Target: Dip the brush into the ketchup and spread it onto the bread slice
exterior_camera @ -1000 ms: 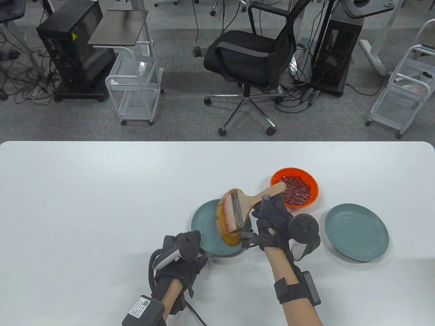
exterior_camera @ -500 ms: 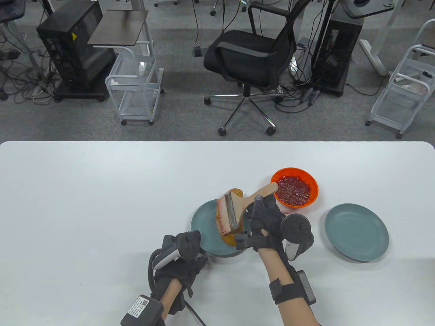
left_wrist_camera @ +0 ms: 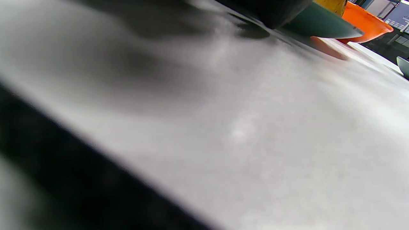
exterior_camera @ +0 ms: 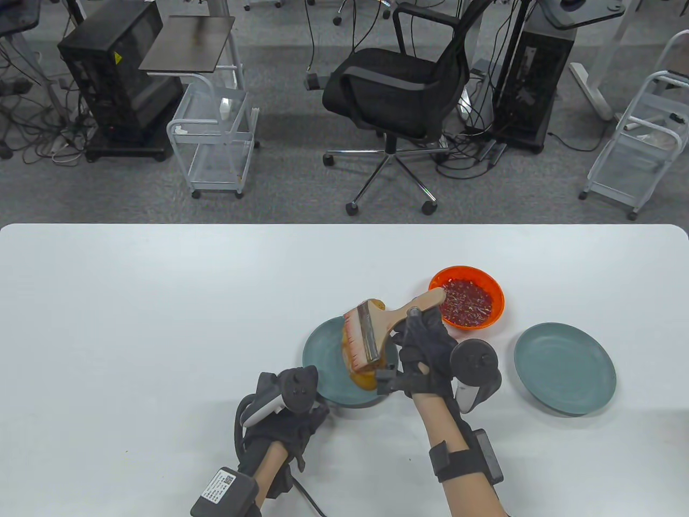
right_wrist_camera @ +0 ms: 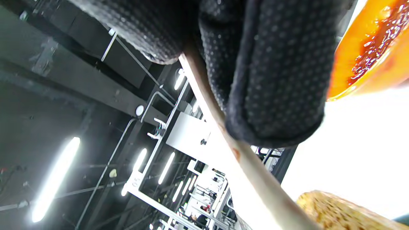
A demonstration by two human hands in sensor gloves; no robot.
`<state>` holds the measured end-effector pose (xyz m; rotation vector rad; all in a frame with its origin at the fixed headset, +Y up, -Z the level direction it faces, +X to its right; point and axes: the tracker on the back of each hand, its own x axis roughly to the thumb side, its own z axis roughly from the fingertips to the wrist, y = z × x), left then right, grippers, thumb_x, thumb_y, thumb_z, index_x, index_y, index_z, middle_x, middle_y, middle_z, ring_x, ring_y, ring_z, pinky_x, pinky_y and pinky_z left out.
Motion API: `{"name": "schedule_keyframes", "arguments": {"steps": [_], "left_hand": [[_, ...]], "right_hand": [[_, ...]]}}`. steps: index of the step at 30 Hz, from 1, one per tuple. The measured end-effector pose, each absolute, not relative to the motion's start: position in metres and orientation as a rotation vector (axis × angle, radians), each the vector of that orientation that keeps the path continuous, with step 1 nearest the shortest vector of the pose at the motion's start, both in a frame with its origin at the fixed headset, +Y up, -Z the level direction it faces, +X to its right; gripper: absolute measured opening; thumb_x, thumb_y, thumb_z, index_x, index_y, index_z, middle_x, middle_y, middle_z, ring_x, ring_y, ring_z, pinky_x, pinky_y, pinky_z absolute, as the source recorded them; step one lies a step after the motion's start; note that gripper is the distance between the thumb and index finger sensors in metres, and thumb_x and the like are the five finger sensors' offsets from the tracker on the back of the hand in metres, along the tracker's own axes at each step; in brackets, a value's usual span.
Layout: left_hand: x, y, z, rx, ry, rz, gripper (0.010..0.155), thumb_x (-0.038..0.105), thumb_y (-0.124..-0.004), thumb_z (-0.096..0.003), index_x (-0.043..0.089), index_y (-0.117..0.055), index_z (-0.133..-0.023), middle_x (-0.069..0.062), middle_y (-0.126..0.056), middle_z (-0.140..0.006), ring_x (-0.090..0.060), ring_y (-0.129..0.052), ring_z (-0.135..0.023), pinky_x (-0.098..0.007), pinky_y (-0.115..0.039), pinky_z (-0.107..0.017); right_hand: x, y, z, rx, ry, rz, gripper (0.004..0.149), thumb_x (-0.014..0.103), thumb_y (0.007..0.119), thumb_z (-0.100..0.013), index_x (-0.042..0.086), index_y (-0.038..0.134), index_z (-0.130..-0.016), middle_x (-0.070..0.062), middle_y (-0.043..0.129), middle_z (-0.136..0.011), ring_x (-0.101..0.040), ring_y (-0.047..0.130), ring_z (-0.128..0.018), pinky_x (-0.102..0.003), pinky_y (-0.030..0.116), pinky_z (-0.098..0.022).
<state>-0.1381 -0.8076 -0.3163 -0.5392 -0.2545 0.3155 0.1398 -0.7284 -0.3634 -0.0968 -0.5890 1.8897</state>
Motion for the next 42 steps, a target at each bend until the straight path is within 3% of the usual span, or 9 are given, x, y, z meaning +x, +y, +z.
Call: {"name": "schedule_keyframes", "arguments": {"steps": [7,17,23,34,42], "left_hand": [[-0.138,-0.808,-0.316,-0.537,-0.257,0.312,0.073,0.043,-0.056,-0.0679,0.016,-0.002,-0.109,-0.016,-0.012,-0.115,-0.043,-0.009,-0.104,-0.059,-0.020,-0.069],[-0.139,-0.808,-0.316,-0.537,-0.257,0.312,0.073,0.043,-0.056,-0.0679,0.016,-0.002,-0.109,-0.017,-0.012,-0.115,-0.043,-0.009,-0.103,-0.059,-0.019,-0.069],[-0.138,-0.808,-0.316,-0.533,-0.256,0.301,0.073,0.043,-0.056,-0.0679,0.017,-0.002,-0.109,-0.016,-0.012,-0.115,-0.043,-0.009,-0.104,-0.059,-0.020,-0.069],[-0.138,-0.808,-0.316,-0.532,-0.254,0.302,0.073,0.043,-0.056,-0.0678,0.016,-0.002,-0.109,-0.017,-0.012,-0.115,-0.043,-0.009,-0.104,-0.059,-0.020,-0.069],[-0.138,-0.808,-0.316,-0.533,-0.255,0.301,0.073,0.043,-0.056,-0.0680,0.016,-0.002,-0.109,-0.017,-0.012,-0.115,-0.043,-0.009,-0.104,-0.059,-0.020,-0.069]], "right_hand": [[0.164,-0.708,-0.359,-0.086,-0.825,2.025,0.051,0.023,0.077,-0.053,-0.010,0.069,-0.091,-0.034,0.088,-0.069,-0.041,0.110,-0.045,-0.035,0.101,-0.024],[0.138,-0.727,-0.363,-0.073,-0.587,1.868,0.051,0.022,0.077,-0.054,-0.010,0.068,-0.092,-0.035,0.087,-0.070,-0.043,0.109,-0.046,-0.037,0.101,-0.025],[0.151,-0.707,-0.356,0.001,-0.842,2.068,0.051,0.023,0.077,-0.053,-0.010,0.069,-0.091,-0.033,0.089,-0.069,-0.040,0.110,-0.045,-0.035,0.101,-0.024],[0.136,-0.728,-0.363,-0.067,-0.589,1.846,0.051,0.022,0.078,-0.053,-0.011,0.069,-0.092,-0.035,0.087,-0.070,-0.043,0.109,-0.045,-0.037,0.100,-0.024],[0.168,-0.713,-0.361,-0.152,-0.776,1.966,0.051,0.021,0.078,-0.053,-0.012,0.069,-0.090,-0.036,0.088,-0.067,-0.043,0.110,-0.043,-0.036,0.101,-0.023]]}}
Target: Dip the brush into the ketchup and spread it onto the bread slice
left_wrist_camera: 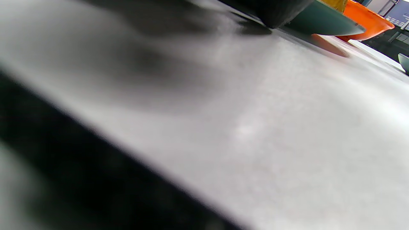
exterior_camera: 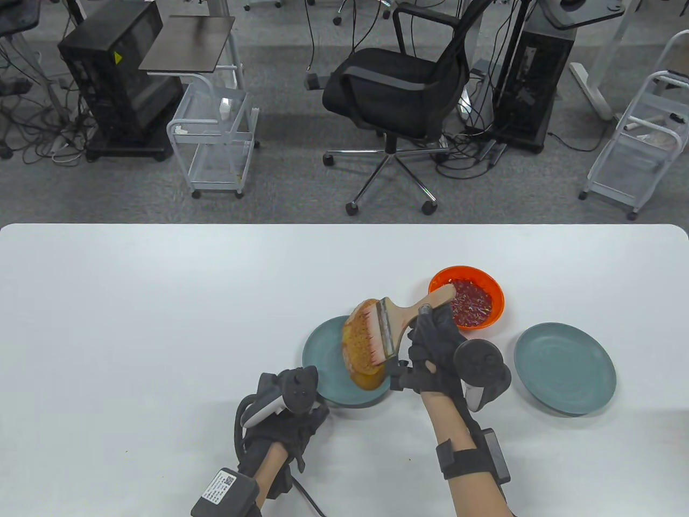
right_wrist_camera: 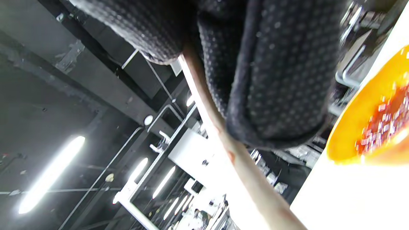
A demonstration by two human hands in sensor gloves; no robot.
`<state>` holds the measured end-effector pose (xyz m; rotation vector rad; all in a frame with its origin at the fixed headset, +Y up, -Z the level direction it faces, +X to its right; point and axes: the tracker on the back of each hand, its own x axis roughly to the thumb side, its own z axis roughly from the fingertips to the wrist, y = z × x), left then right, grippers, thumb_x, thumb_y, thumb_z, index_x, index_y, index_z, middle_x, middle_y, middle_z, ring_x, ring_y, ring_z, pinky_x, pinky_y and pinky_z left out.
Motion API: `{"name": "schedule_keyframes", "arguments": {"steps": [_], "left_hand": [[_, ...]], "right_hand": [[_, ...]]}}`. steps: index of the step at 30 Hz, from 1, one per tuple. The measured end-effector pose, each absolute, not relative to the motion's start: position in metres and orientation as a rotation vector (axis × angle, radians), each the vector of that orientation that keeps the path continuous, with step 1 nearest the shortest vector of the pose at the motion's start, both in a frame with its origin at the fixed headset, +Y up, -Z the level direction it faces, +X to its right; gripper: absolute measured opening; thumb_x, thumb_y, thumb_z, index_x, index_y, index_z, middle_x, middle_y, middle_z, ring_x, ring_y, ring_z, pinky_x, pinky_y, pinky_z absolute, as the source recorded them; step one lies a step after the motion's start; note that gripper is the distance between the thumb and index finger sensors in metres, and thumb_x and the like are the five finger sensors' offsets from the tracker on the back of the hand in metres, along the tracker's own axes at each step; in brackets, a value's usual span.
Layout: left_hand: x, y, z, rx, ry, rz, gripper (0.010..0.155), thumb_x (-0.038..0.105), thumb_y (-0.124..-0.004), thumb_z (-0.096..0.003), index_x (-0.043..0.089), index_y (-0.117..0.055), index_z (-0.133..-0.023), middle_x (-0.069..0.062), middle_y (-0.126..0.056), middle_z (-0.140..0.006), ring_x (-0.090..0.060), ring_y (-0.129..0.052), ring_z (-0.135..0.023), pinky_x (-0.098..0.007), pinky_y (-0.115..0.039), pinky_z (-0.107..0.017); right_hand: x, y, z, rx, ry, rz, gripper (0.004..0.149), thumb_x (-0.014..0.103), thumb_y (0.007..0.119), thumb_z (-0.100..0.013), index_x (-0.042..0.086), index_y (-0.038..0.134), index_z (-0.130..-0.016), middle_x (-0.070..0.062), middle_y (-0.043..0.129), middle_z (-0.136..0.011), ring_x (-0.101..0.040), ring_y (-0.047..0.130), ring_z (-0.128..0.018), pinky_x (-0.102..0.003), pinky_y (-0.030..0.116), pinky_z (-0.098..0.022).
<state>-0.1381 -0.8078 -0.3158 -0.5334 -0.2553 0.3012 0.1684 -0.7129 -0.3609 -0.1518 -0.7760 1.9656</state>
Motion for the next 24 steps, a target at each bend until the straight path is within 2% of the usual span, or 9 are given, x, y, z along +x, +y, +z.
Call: {"name": "schedule_keyframes", "arguments": {"steps": [3,9,13,18,24], "left_hand": [[-0.138,-0.808,-0.316,-0.535,-0.255,0.302,0.073,0.043,-0.056,-0.0680,0.016,-0.002,-0.109,-0.017,-0.012,-0.115,-0.043,-0.009,-0.103,-0.059,-0.019,-0.069],[-0.138,-0.808,-0.316,-0.535,-0.256,0.305,0.073,0.043,-0.056,-0.0679,0.016,-0.002,-0.109,-0.016,-0.012,-0.115,-0.043,-0.009,-0.103,-0.059,-0.019,-0.069],[-0.139,-0.808,-0.316,-0.534,-0.257,0.306,0.073,0.043,-0.056,-0.0680,0.017,-0.002,-0.109,-0.016,-0.012,-0.115,-0.043,-0.009,-0.104,-0.059,-0.019,-0.069],[-0.139,-0.808,-0.316,-0.532,-0.257,0.305,0.073,0.043,-0.056,-0.0680,0.017,-0.002,-0.109,-0.016,-0.012,-0.115,-0.043,-0.009,-0.104,-0.059,-0.019,-0.069],[-0.138,-0.808,-0.315,-0.530,-0.252,0.291,0.073,0.043,-0.056,-0.0681,0.016,-0.001,-0.109,-0.016,-0.012,-0.115,-0.043,-0.009,-0.103,-0.059,-0.020,-0.069]], "right_hand": [[0.172,-0.711,-0.360,-0.166,-0.775,1.914,0.051,0.021,0.078,-0.053,-0.012,0.068,-0.091,-0.036,0.088,-0.069,-0.043,0.109,-0.044,-0.036,0.101,-0.023],[0.145,-0.724,-0.364,-0.119,-0.584,1.859,0.051,0.021,0.078,-0.053,-0.012,0.069,-0.091,-0.037,0.088,-0.068,-0.044,0.109,-0.044,-0.037,0.101,-0.023],[0.146,-0.721,-0.363,-0.088,-0.642,1.940,0.051,0.021,0.078,-0.053,-0.012,0.070,-0.091,-0.036,0.088,-0.068,-0.043,0.110,-0.043,-0.037,0.101,-0.023],[0.170,-0.715,-0.362,-0.147,-0.752,1.946,0.051,0.022,0.078,-0.053,-0.012,0.070,-0.090,-0.035,0.089,-0.067,-0.042,0.110,-0.042,-0.036,0.101,-0.022],[0.166,-0.719,-0.365,-0.140,-0.596,1.826,0.051,0.022,0.079,-0.053,-0.011,0.070,-0.091,-0.036,0.088,-0.068,-0.043,0.109,-0.043,-0.037,0.100,-0.022]]}}
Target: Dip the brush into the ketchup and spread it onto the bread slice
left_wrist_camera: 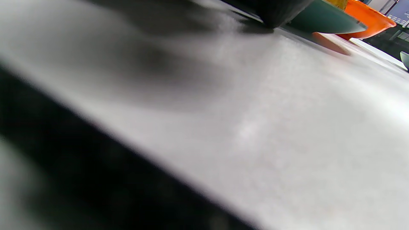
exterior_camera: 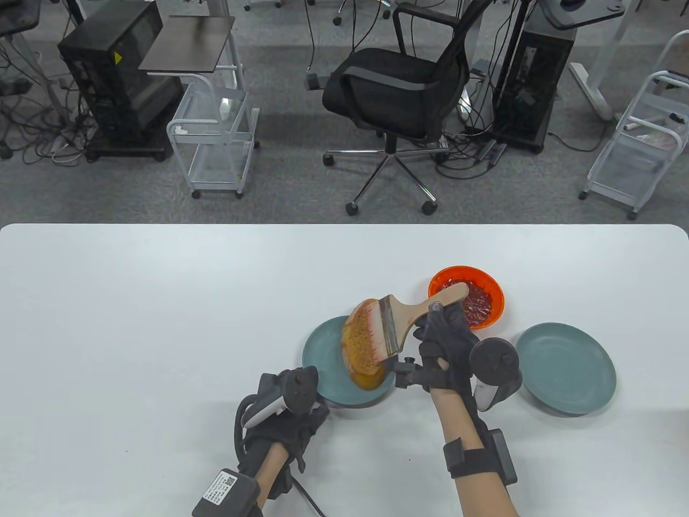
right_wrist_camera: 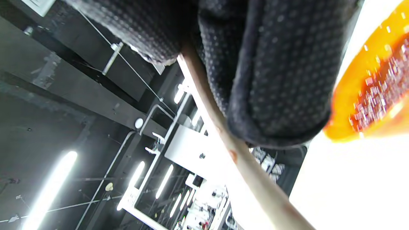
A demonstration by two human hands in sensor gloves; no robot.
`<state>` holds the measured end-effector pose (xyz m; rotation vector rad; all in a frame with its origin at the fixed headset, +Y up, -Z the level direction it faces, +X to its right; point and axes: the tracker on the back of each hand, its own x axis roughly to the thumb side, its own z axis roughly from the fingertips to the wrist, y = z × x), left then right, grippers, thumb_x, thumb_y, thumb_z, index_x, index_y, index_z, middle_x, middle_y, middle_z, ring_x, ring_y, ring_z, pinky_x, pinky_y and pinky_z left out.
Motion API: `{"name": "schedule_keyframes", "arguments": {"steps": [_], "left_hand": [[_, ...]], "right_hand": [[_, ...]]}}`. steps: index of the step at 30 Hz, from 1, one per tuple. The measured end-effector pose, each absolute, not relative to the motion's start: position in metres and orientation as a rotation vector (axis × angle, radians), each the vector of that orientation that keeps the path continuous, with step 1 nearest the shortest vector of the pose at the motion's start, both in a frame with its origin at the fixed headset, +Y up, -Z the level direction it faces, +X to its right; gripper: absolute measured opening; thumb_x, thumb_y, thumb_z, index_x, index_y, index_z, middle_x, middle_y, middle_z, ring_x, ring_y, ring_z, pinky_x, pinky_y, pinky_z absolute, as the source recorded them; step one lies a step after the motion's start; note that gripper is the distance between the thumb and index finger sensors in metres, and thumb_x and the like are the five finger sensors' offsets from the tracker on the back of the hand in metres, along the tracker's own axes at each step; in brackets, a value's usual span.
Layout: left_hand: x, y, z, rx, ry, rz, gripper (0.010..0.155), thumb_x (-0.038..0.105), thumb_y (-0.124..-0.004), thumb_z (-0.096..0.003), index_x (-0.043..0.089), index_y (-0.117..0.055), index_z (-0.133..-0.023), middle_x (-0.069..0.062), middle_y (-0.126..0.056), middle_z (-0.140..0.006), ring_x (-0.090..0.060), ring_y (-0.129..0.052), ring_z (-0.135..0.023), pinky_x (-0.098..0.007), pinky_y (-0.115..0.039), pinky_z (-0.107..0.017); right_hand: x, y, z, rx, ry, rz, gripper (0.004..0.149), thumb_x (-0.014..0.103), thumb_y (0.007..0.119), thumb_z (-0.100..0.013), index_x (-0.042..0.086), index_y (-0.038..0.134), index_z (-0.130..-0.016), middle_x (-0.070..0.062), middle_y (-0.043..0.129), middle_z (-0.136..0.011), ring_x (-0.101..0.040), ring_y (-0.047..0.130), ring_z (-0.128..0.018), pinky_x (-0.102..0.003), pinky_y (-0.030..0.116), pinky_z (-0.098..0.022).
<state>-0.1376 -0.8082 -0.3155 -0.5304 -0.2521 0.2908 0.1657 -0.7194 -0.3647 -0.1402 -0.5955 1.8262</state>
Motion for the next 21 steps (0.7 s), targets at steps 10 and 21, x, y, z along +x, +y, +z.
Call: {"name": "schedule_keyframes", "arguments": {"steps": [10,21], "left_hand": [[-0.138,-0.809,-0.315,-0.529,-0.253,0.297,0.073,0.043,-0.056,-0.0679,0.017,-0.002,-0.109,-0.016,-0.012,-0.115,-0.043,-0.009,-0.104,-0.059,-0.020,-0.069],[-0.138,-0.809,-0.315,-0.532,-0.256,0.296,0.073,0.042,-0.056,-0.0680,0.017,-0.002,-0.109,-0.016,-0.011,-0.115,-0.043,-0.008,-0.104,-0.059,-0.019,-0.069]], "right_hand": [[0.163,-0.716,-0.363,-0.111,-0.686,1.949,0.051,0.022,0.079,-0.053,-0.011,0.070,-0.091,-0.036,0.088,-0.068,-0.043,0.109,-0.043,-0.037,0.100,-0.023],[0.147,-0.733,-0.366,-0.176,-0.519,1.736,0.051,0.022,0.079,-0.053,-0.011,0.069,-0.092,-0.036,0.088,-0.069,-0.044,0.109,-0.045,-0.036,0.102,-0.023]]}}
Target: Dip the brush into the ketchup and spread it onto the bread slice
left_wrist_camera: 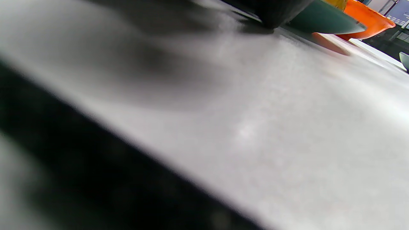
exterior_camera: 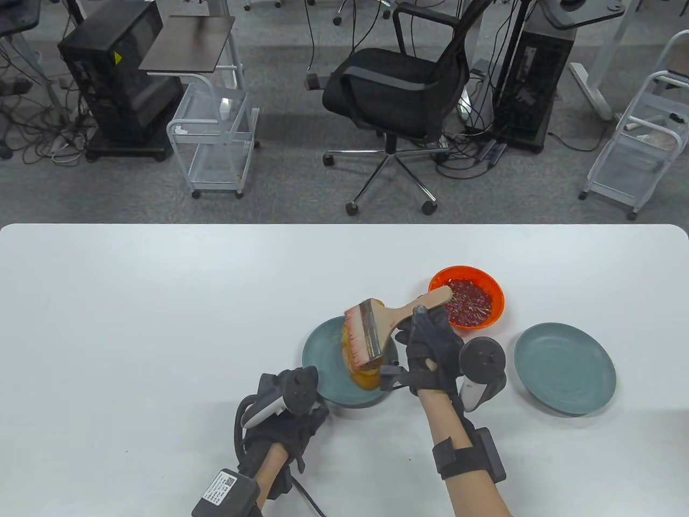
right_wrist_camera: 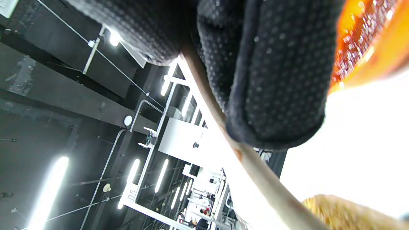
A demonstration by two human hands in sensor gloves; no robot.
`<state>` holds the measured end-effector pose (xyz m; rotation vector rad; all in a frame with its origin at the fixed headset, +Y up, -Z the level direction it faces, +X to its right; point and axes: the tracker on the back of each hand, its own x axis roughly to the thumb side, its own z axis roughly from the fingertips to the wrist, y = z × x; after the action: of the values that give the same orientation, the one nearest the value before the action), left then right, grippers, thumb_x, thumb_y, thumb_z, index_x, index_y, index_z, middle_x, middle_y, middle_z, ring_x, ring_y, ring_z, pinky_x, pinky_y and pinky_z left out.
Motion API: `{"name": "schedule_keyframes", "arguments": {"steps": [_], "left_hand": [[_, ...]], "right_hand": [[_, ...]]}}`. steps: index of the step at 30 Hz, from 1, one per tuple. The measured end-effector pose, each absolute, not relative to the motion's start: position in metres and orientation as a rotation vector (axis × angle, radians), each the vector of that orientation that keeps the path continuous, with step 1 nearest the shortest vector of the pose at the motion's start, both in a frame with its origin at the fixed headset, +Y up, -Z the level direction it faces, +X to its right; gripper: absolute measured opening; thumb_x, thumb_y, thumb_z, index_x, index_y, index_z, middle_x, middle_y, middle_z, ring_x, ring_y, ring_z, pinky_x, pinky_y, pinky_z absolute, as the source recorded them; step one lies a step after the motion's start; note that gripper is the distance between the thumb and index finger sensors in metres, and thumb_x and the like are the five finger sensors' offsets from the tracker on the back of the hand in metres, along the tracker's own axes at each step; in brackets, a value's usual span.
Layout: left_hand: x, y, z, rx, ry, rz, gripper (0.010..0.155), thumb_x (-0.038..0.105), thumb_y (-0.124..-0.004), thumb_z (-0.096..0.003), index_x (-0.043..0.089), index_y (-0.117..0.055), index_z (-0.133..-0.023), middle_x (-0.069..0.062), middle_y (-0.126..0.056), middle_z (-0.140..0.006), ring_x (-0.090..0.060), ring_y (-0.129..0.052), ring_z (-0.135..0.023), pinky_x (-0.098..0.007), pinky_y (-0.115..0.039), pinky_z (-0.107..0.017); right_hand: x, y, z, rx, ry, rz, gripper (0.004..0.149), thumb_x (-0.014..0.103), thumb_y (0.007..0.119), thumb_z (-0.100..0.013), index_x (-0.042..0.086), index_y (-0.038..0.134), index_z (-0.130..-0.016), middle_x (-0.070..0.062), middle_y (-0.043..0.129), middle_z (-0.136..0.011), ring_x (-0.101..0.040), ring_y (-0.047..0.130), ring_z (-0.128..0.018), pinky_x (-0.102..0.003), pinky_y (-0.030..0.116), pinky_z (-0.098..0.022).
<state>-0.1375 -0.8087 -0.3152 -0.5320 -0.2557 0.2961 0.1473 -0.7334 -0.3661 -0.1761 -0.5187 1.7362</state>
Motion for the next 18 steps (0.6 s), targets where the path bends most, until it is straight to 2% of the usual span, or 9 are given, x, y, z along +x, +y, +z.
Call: {"name": "schedule_keyframes", "arguments": {"steps": [6,11,18], "left_hand": [[-0.138,-0.809,-0.315,-0.536,-0.259,0.300,0.073,0.043,-0.056,-0.0680,0.017,-0.002,-0.109,-0.016,-0.011,-0.115,-0.043,-0.008,-0.104,-0.059,-0.019,-0.069],[-0.137,-0.809,-0.315,-0.537,-0.258,0.299,0.073,0.043,-0.056,-0.0681,0.017,-0.002,-0.109,-0.016,-0.011,-0.115,-0.043,-0.008,-0.103,-0.059,-0.019,-0.069],[-0.138,-0.810,-0.315,-0.536,-0.259,0.296,0.073,0.042,-0.056,-0.0683,0.017,0.000,-0.109,-0.016,-0.011,-0.115,-0.043,-0.008,-0.103,-0.059,-0.019,-0.069]], "right_hand": [[0.158,-0.733,-0.367,-0.181,-0.605,1.834,0.051,0.022,0.079,-0.053,-0.012,0.070,-0.091,-0.037,0.088,-0.069,-0.044,0.110,-0.045,-0.037,0.102,-0.023],[0.186,-0.711,-0.363,-0.172,-0.790,1.923,0.051,0.022,0.079,-0.053,-0.011,0.069,-0.091,-0.036,0.088,-0.069,-0.044,0.110,-0.045,-0.037,0.102,-0.024],[0.222,-0.673,-0.363,-0.156,-0.928,1.970,0.051,0.022,0.078,-0.054,-0.009,0.068,-0.093,-0.035,0.087,-0.072,-0.044,0.108,-0.049,-0.038,0.101,-0.026]]}}
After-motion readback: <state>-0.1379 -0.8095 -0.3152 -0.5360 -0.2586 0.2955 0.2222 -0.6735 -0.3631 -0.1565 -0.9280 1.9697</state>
